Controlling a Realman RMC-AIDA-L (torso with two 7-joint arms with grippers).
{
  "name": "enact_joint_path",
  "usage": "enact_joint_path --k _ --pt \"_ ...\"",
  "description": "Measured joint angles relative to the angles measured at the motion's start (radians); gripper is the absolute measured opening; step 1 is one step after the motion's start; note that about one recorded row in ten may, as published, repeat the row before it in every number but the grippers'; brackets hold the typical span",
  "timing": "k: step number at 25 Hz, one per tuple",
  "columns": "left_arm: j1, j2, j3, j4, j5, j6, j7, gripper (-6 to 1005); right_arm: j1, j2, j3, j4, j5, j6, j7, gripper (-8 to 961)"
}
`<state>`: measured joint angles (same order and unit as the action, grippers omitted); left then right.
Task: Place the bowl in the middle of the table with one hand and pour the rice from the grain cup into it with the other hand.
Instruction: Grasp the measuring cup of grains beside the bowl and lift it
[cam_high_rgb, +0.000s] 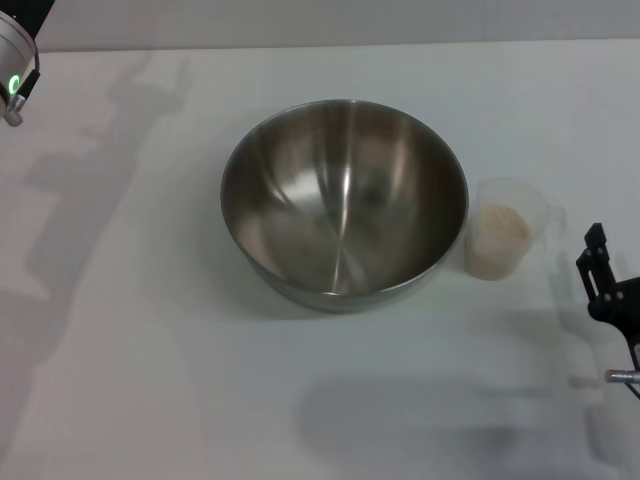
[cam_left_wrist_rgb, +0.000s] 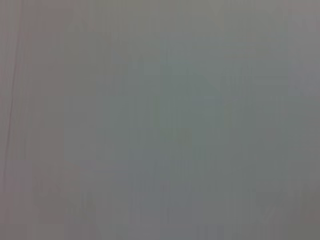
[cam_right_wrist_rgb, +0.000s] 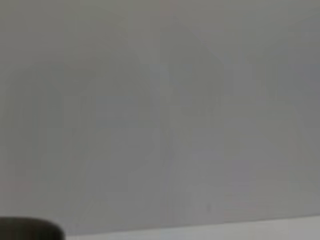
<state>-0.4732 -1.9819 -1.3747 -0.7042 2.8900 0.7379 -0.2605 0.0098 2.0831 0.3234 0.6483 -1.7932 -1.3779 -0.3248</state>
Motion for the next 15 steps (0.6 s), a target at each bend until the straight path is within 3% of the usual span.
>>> enact_joint_path --k 15 --pt "0.006 0.000 0.010 -0.001 0.000 0.003 0.000 532 0.024 0.000 -0.007 -0.011 0.003 0.072 -0.017 681"
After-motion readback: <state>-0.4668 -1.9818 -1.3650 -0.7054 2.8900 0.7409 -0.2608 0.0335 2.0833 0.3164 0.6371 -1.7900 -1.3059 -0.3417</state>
